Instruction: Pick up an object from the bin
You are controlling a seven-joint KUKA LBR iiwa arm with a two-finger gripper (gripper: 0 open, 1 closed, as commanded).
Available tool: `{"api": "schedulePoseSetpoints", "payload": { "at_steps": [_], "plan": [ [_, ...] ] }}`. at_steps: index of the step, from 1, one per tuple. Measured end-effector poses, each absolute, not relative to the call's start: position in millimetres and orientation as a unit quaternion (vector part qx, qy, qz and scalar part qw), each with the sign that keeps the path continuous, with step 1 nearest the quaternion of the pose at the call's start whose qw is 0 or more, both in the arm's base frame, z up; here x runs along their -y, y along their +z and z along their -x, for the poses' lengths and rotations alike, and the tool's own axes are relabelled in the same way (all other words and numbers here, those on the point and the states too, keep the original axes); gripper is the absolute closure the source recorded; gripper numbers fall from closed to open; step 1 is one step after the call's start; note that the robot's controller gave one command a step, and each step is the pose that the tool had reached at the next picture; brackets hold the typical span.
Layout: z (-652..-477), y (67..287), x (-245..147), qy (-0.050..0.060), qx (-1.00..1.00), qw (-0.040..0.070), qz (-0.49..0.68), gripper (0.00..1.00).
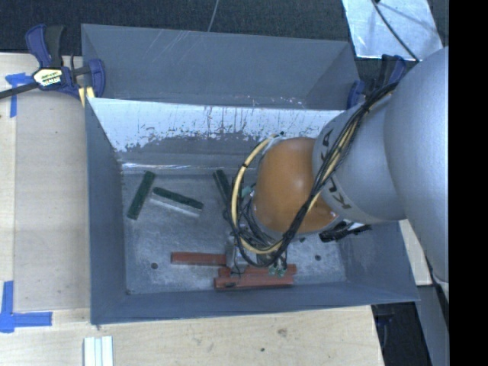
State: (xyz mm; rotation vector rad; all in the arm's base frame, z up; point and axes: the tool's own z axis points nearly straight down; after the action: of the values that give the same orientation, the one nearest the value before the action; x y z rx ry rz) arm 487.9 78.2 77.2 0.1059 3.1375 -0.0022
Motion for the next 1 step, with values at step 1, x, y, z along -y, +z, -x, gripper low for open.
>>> {"api": "schedulePoseSetpoints", "payload": {
  "at_steps": [1],
  "plan": [
    [-494.3, 73.3, -77.8, 0.000, -1.000, -0.002, -0.020, 1.00]
  ]
}}
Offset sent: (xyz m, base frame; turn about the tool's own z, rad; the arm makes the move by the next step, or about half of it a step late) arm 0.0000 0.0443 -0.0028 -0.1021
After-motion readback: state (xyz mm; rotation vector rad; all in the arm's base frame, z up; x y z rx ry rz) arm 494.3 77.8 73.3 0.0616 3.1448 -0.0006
